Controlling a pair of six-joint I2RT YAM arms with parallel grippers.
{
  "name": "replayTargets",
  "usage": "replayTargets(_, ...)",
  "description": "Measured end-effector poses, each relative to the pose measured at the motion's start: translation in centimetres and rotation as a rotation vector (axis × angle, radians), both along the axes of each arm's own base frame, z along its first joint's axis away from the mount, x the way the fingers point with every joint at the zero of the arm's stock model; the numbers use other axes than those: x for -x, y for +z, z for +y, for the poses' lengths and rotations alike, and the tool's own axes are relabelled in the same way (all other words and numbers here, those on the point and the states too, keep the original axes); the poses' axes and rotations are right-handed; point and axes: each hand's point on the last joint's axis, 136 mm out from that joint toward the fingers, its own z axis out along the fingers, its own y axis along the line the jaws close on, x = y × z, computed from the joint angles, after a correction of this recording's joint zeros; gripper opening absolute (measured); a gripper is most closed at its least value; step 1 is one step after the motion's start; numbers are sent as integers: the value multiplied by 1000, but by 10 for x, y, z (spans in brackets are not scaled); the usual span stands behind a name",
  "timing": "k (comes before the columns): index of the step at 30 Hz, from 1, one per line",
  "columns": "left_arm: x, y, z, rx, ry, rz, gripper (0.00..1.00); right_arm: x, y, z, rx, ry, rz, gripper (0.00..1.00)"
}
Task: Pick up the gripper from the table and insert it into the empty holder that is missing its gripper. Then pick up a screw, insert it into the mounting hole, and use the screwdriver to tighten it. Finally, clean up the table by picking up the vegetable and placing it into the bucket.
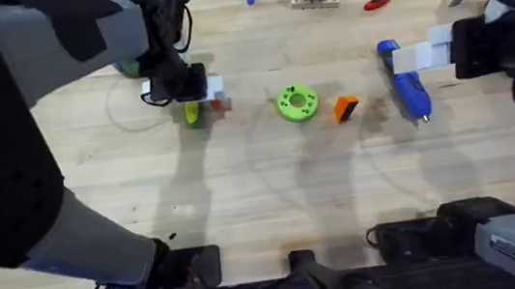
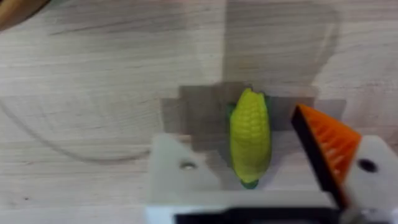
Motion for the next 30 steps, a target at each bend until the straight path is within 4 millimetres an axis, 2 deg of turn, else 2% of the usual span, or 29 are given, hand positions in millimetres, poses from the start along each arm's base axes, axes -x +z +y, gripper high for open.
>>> replayTargets(2, 1, 0, -1, 6, 0, 4, 554, 0, 0, 0, 0, 0, 0, 992)
replayTargets(5, 1, 1, -3, 17, -2, 6, 73, 0, 0, 0, 0, 0, 0, 991)
replayTargets(6, 1, 1, -4, 19, -2, 6, 22, 0, 0, 0, 0, 0, 0, 991)
replayTargets(17, 2, 2, -3, 18, -1, 15, 17, 0, 0, 0, 0, -1, 0, 991)
replayTargets(21, 6, 15, -3, 17, 14, 34, 17, 0, 0, 0, 0, -1, 0, 990)
replayTargets(24, -2, 51, -4, 30, 22, -27, 17, 0, 0, 0, 0, -1, 0, 990)
replayTargets(27, -11, 100, -6, 54, 25, -140, 17, 0, 0, 0, 0, -1, 0, 989)
replayTargets(30, -9, 143, -5, 76, 27, -244, 17, 0, 0, 0, 0, -1, 0, 990)
